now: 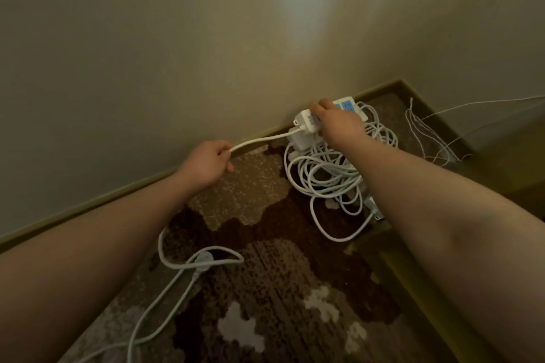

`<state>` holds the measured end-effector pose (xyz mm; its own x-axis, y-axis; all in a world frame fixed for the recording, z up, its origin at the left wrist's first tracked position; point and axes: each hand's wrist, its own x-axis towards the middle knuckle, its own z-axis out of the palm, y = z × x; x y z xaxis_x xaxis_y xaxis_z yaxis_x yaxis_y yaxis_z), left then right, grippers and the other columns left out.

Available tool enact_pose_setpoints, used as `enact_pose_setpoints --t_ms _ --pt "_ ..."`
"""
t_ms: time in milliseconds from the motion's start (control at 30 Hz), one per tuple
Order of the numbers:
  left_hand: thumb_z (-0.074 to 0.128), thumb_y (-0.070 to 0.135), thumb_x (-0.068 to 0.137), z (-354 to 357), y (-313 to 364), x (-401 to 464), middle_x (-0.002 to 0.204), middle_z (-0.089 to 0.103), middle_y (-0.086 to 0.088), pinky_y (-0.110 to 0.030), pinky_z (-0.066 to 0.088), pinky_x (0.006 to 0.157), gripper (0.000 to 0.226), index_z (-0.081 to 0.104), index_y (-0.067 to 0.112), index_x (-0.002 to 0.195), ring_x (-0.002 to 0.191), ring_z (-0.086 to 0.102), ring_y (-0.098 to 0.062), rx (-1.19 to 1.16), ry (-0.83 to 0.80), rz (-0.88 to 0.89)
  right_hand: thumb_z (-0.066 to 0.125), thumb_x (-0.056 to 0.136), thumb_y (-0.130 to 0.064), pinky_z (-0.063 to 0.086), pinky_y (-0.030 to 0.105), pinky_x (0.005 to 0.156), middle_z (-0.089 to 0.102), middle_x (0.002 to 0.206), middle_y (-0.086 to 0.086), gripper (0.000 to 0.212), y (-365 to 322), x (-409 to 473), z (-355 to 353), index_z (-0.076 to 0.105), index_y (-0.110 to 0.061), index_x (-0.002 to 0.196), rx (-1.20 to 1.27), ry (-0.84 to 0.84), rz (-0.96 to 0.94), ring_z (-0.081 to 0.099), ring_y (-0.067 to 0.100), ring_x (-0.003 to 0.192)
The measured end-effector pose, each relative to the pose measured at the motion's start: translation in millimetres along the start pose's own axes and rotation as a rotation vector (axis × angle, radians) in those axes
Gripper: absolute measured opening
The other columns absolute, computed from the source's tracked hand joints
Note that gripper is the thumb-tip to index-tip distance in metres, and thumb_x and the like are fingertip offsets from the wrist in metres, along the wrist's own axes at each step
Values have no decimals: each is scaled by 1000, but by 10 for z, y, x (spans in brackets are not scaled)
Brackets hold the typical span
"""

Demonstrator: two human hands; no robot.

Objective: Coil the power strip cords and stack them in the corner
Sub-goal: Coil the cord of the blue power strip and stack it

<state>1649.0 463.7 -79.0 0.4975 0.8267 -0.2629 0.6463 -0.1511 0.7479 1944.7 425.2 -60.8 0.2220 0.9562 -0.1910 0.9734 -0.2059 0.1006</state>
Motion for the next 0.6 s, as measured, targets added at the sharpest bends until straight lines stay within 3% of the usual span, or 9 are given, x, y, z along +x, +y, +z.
enact_pose_setpoints --t_ms 167,300,400,500,600 --pt "45 16 96 147 -38 282 71 67 6 -24 42 50 24 53 22 74 34 53 -5 -95 79 -101 54 93 -4 50 52 90 26 159 7 65 128 231 230 31 -21 152 157 -37 49 51 42 124" --pt "50 17 94 252 -58 381 65 66 9 -23 43 50 26 58 24 71 36 54 -7 -72 82 -145 49 98 -22 29 47 116 10 166 -2 64 185 381 337 23 -29 156 307 -187 54 27 41 144" --pt "49 17 93 296 -34 409 67 68 5 -25 47 57 27 61 23 69 45 57 -14 -40 115 -157 41 101 -44 22 49 118 7 166 -2 61 132 389 399 21 -29 156 318 -186 78 18 41 147" --pt "46 16 93 282 5 402 77 72 -4 -31 50 68 30 60 23 67 55 57 -19 -11 97 -143 39 103 -42 32 50 109 9 164 3 57 -6 284 473 23 -25 155 339 -92 166 24 43 142" --pt "44 12 92 228 7 337 84 72 -12 -36 52 71 26 66 17 80 58 56 -21 43 28 -142 38 103 -47 29 51 110 16 161 16 60 -165 203 469 22 -22 156 259 -50 242 25 39 142"
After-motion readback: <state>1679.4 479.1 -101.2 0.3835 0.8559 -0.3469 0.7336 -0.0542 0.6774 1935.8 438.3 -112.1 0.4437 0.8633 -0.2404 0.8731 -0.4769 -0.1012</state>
